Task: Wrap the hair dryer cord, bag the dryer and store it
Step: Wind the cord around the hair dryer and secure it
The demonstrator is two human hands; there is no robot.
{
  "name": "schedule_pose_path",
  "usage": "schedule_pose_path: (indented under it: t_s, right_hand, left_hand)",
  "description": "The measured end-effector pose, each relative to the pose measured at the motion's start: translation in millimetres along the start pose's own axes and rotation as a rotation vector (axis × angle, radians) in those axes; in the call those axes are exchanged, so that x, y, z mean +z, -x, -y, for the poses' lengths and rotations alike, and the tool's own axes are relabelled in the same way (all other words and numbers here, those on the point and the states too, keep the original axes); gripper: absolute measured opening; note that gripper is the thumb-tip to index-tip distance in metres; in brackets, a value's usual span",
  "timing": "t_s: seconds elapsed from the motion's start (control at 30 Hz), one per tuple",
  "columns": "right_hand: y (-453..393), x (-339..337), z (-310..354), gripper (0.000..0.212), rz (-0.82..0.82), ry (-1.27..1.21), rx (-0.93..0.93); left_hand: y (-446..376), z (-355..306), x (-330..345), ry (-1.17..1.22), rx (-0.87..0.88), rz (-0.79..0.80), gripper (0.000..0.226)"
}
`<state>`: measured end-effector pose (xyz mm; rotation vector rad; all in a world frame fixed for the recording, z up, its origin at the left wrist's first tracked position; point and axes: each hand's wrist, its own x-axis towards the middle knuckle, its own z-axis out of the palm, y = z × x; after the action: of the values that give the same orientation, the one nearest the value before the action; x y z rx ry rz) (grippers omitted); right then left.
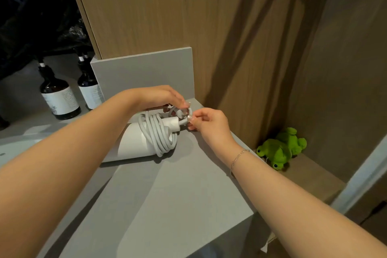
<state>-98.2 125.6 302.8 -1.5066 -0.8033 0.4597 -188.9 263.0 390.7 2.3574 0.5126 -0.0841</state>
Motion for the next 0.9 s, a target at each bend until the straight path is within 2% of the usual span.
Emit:
schedule_pose_path:
  t_s: [0.07,0.23,0.37,0.43,0.53,0.6,0.8,0.9]
  right_hand:
    - [0,-3,0,0.011,0.022,-0.042,-0.007]
    - [3,-4,2,0.016,0.044,-0.033,-0.043]
    - [14,0,6,0.010,-0.085,0.312,-0.224]
    - [19,4,10,0.020,-0.091,0.452,-0.273]
    - [17,10,13,0.039,-0.075,0.575,-0.308]
    - [13,11,14,0.039,-0.057,0.574,-0.315]
    - [11,12,12,0.038,0.012,0.505,-0.339]
    - [11,11,12,0.035,0.021,0.502,-0.348]
  left_hand:
    - [0,6,1,0.103,-0.021,-0.002,0.025]
    - [3,8,4,0.193,-0.085,-0.011,0.025]
    - [3,6,8,0.225,-0.129,-0.056,0.029]
    - [2,6,9,0.199,-0.117,-0.089,0.030]
    - [2,7,9,0.197,-0.087,-0.129,0.018]
    - [7,8,8,0.171,-0.079,-0.131,0.017]
    - [55,4,12,-0.091,-0.043,-0.244,0.032]
    - [110,15,17,-0.047,-0.036,-0.158,0.066]
